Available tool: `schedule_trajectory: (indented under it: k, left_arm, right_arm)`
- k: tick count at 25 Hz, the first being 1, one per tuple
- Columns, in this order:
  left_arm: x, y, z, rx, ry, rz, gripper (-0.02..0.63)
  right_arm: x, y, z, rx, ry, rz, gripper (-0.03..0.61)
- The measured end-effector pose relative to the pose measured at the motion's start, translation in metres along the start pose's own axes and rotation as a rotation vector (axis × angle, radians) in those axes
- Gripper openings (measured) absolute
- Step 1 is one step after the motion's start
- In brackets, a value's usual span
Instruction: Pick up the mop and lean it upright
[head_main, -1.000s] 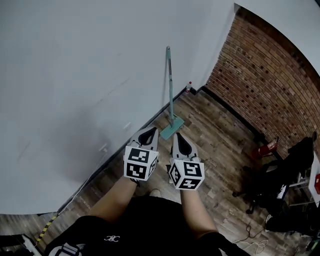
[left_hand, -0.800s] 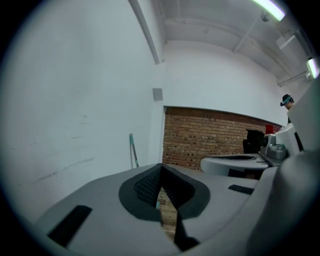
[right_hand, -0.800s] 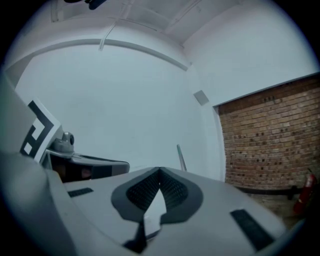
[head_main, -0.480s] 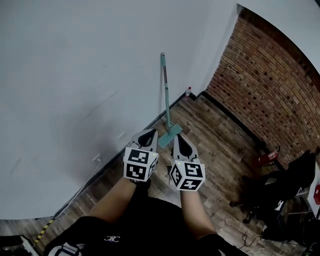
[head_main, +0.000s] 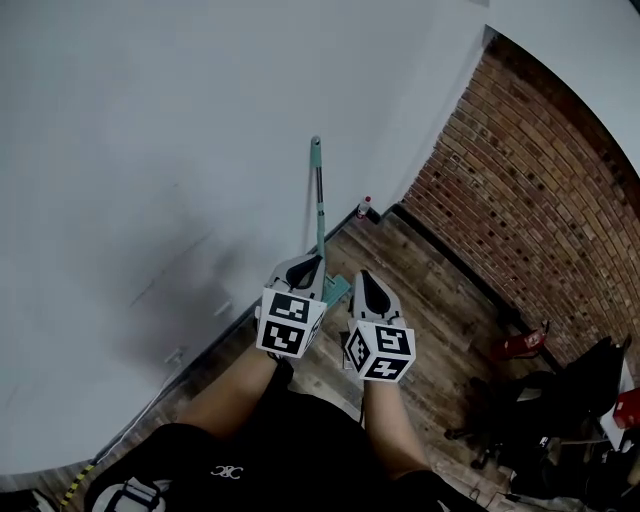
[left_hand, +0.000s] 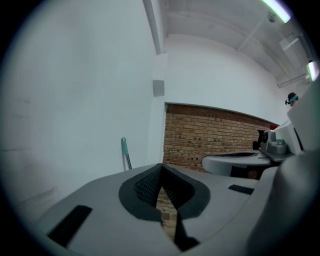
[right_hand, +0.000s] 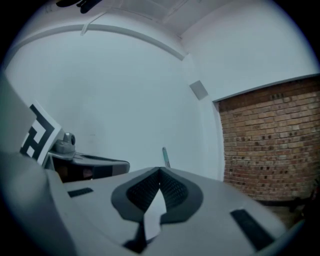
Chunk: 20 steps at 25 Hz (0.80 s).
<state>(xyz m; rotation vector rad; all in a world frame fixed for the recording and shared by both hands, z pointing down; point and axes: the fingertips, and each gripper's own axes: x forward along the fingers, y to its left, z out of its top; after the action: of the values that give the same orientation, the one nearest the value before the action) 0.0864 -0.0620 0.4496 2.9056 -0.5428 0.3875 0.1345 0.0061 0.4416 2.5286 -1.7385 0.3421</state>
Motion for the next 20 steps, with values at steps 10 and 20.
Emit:
schedule_trajectory:
  k: [10,20]
  left_arm:
    - [0.12,0.091,0.069,0.017,0.018,0.013,-0.006]
    - [0.169,0.14,0.055,-0.055,0.053,0.191,-0.006]
  right_arm:
    - [0.156,-0.03,0.05,-0.009,0.024,0.01,0.014]
    - [0.243,-0.039,0.036,-0.079,0.081,0.189,0.015]
